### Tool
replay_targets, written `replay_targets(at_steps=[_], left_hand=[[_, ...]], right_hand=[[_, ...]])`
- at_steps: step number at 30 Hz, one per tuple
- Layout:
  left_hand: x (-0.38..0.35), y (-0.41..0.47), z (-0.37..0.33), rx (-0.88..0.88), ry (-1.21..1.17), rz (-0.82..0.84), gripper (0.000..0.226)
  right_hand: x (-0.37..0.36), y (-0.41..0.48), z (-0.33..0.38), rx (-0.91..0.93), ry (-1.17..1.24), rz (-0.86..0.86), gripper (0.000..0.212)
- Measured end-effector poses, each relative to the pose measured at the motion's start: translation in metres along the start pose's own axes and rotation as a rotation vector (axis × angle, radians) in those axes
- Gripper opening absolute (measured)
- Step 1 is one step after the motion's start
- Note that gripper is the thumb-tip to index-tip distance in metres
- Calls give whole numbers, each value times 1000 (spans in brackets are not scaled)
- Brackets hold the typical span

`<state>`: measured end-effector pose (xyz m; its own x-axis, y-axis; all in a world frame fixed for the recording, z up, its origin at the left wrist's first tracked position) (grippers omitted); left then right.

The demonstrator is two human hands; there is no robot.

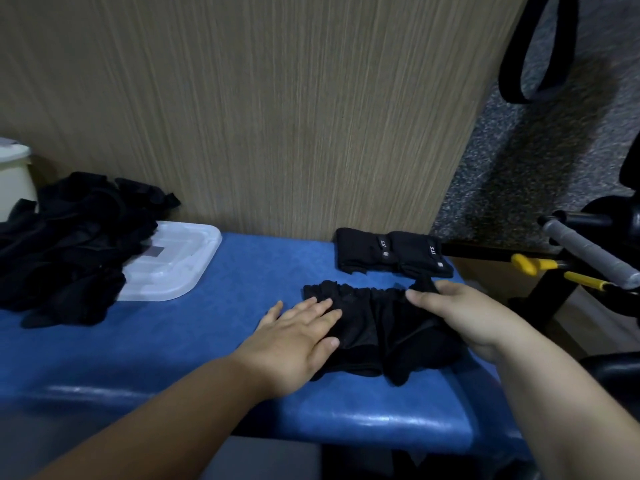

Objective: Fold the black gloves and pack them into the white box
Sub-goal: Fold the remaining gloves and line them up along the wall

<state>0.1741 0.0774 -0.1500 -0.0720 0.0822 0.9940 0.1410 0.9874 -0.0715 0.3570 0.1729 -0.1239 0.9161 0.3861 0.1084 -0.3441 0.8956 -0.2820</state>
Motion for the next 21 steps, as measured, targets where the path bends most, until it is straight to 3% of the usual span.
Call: replay_targets(at_steps=[2, 5, 6, 10, 13, 17, 21], left_hand=[[-1, 1, 0, -4, 3, -2, 52], [0, 1, 0, -12, -15, 3, 52], [-2, 2, 2, -14, -29, 3, 52], [2, 7, 13, 3, -216, -83, 49], [10, 6, 20, 22, -367, -168, 60], [24, 0, 25, 87, -449, -243, 43], [28, 1, 40, 203, -585, -342, 51]], right_hand=[[-5, -3, 7, 22, 73, -11, 35], [-18, -6, 15, 31, 149, 9, 66], [-23, -7, 17, 17, 156, 35, 65], [-43, -10, 18, 15, 192, 112, 29], [-47, -6, 15, 51, 109, 94, 10], [-30, -1, 15, 134, -229, -66, 10], [-32, 0, 9, 105, -418, -97, 20]])
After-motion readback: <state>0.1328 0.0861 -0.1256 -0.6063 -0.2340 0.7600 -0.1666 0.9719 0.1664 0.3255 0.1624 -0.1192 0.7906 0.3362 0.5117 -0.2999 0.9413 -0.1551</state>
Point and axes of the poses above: each hand's wrist, its own y-axis towards the middle knuckle, its own x-axis out of the back of the hand, z = x × y, the point moved 10 cm from there along y, towards the middle knuckle, and after that the axes turned 11 degrees about y, right-handed, at the moved point
